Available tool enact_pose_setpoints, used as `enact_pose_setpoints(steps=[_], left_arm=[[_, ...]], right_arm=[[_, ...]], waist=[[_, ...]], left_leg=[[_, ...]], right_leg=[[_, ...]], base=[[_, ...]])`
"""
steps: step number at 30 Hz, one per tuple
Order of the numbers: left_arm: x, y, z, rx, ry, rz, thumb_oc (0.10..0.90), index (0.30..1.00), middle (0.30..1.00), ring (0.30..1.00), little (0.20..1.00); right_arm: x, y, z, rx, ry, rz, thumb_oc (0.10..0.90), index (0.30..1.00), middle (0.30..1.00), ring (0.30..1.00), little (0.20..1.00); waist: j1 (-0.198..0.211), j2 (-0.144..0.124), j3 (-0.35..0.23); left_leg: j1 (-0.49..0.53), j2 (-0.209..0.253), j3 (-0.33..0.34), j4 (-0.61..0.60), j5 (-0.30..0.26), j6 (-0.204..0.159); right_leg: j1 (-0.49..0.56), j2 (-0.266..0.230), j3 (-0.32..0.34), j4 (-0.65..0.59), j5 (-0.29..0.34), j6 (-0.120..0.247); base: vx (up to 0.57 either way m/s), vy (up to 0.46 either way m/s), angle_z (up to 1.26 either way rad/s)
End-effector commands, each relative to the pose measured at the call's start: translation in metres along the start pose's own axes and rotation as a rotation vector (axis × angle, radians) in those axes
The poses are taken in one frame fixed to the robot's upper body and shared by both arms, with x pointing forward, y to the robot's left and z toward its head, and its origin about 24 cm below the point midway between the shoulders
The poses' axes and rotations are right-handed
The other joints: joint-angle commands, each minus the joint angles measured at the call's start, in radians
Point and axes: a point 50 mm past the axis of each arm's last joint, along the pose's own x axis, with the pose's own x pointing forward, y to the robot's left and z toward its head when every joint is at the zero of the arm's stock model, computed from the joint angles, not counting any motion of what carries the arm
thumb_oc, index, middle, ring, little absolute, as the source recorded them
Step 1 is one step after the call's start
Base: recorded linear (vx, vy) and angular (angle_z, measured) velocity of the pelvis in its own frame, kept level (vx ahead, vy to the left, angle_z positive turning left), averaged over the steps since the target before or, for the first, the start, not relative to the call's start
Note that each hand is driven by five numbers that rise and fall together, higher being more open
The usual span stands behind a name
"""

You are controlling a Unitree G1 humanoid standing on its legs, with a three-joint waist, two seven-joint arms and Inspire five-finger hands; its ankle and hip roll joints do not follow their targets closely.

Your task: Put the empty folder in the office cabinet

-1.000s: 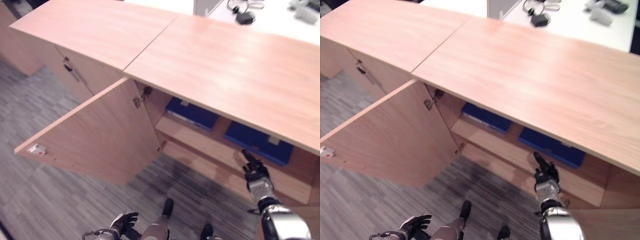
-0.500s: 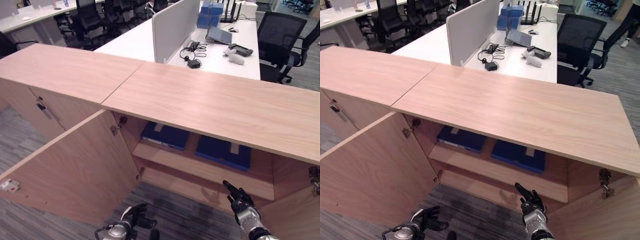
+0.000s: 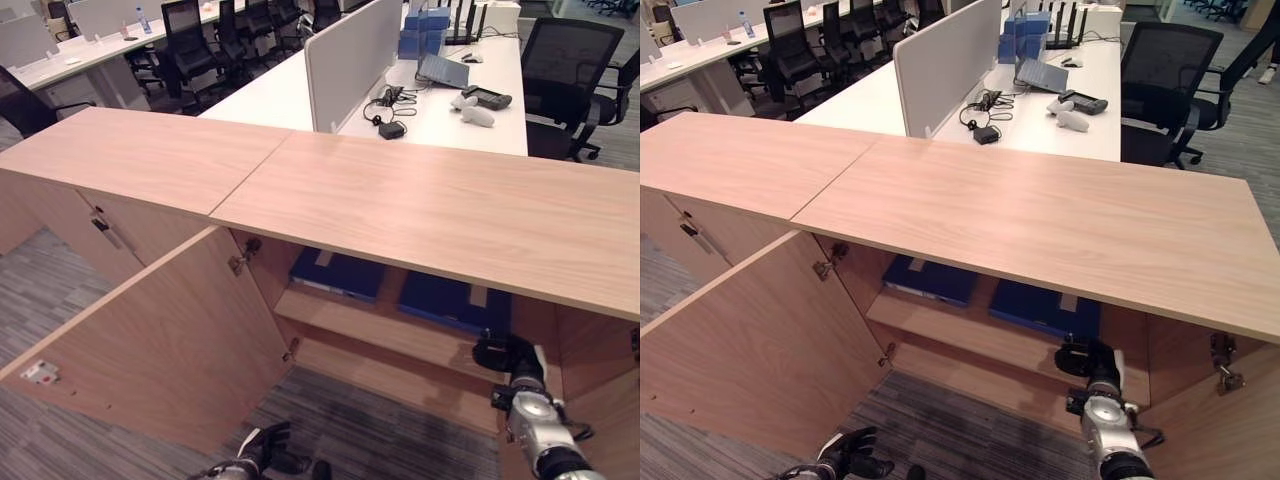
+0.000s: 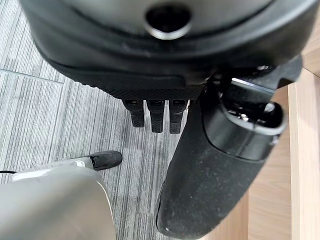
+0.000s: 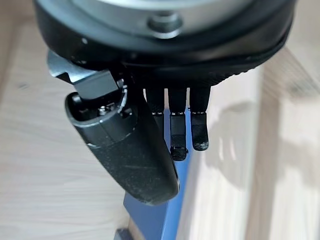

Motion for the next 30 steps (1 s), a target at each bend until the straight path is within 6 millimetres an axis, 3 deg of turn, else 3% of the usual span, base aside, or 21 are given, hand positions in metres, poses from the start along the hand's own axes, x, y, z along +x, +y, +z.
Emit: enact_pose_setpoints(steps=[1,13,15,20,22,30], left_arm=[[0.008,0.014,0.057,0.085,-0.194,0.040,0.800,0.900,0.900,0.900,0.900],[0.009,0.013,0.088,0.082,-0.294,0.034,0.800,0.900,0.900,0.900,0.900],[0.009,0.014,0.099,0.065,-0.334,0.041,0.800,0.900,0.900,0.900,0.900],[0.008,0.014,0.113,0.068,-0.378,0.042,0.800,0.900,0.900,0.900,0.900],[0.007,0.014,0.122,0.061,-0.414,0.044,0.800,0.900,0.900,0.900,0.900],[0.004,0.015,0.126,0.038,-0.442,0.052,0.800,0.900,0.900,0.900,0.900]], right_arm=[[0.016,-0.001,0.082,-0.016,-0.313,-0.022,0.400,0.300,0.300,0.300,0.300],[0.036,-0.003,0.144,-0.170,-0.406,-0.035,0.400,0.300,0.300,0.300,0.300],[0.041,-0.009,0.166,-0.188,-0.432,-0.065,0.400,0.300,0.300,0.300,0.300],[0.044,-0.012,0.185,-0.196,-0.451,-0.090,0.400,0.300,0.300,0.300,0.300],[0.047,-0.018,0.198,-0.202,-0.447,-0.119,0.400,0.300,0.300,0.300,0.300],[0.051,-0.020,0.199,-0.188,-0.400,-0.158,0.400,0.300,0.300,0.300,0.300]], waist=[[0.041,-0.050,0.046],[0.081,-0.048,0.129],[0.090,-0.036,0.167],[0.098,-0.019,0.204],[0.111,0.005,0.239],[0.131,0.041,0.283]], left_leg=[[0.102,0.001,0.006,-0.003,-0.128,-0.029],[0.029,0.003,-0.033,-0.003,-0.090,-0.032],[-0.009,0.001,-0.045,-0.003,-0.071,-0.032],[-0.052,0.003,-0.053,-0.003,-0.052,-0.034],[-0.101,0.003,-0.058,-0.003,-0.028,-0.034],[-0.165,0.003,-0.063,-0.003,-0.006,-0.033]], right_leg=[[-0.013,-0.043,0.059,0.063,-0.009,0.050],[-0.087,-0.035,0.033,0.107,-0.020,0.042],[-0.132,-0.036,0.028,0.128,-0.019,0.040],[-0.187,-0.040,0.025,0.157,-0.019,0.039],[-0.245,-0.047,0.022,0.191,-0.022,0.039],[-0.318,-0.056,0.018,0.228,-0.032,0.037]], base=[[-0.01,-0.035,0.01],[-0.05,-0.027,0.11],[-0.16,-0.019,0.16],[-0.09,-0.004,0.11],[-0.11,0.004,0.04],[-0.02,-0.001,0.01]])
